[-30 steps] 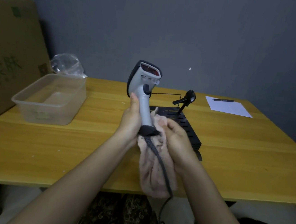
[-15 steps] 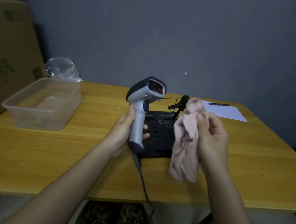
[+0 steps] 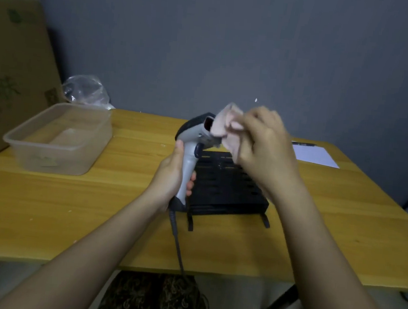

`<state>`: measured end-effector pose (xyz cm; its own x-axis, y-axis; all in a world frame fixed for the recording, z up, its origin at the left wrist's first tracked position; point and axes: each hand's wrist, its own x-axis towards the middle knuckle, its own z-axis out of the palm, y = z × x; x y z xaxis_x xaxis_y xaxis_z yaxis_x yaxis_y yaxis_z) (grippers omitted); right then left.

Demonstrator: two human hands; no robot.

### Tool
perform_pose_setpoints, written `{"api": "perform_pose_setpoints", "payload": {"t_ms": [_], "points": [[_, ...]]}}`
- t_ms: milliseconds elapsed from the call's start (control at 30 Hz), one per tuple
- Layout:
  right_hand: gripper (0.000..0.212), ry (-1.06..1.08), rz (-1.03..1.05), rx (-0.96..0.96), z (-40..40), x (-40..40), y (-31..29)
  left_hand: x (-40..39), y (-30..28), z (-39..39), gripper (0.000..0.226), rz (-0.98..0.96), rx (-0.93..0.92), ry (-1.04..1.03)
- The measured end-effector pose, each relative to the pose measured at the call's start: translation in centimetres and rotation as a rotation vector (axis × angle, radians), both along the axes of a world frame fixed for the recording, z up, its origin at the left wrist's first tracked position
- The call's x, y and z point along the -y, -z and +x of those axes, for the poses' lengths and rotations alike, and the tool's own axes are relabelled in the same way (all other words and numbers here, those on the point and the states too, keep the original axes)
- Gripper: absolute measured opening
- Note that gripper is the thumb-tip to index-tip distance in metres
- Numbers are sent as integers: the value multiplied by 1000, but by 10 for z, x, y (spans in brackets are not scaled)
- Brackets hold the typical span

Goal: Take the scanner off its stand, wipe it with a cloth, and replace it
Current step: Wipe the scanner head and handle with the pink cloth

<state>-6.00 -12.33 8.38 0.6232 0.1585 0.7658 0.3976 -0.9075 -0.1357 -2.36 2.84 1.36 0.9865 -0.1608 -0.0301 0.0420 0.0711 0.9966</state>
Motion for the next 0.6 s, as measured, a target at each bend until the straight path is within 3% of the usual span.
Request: {"api": "perform_pose_setpoints", "payload": {"t_ms": [100,200,333,433,533,600], "points": [[27,-6,-21,-32,3,-4,4,1,-5,0,59,25,14,-10],[25,212,18,-119,3,17,3,-7,-5,-1,60,42,11,-28],[18,-3,113,10,-1,-2,4,0,-6,-1,59,86,20,2],[17,140,141,-66,5,8,13,5,-1,-3,60,106,30,8],[18,40,139,-1,1,6,15,7,1,-3,59,131,27,25],[18,127,112,-113,6,10,18,9,1,-4,59,118,20,12]]}}
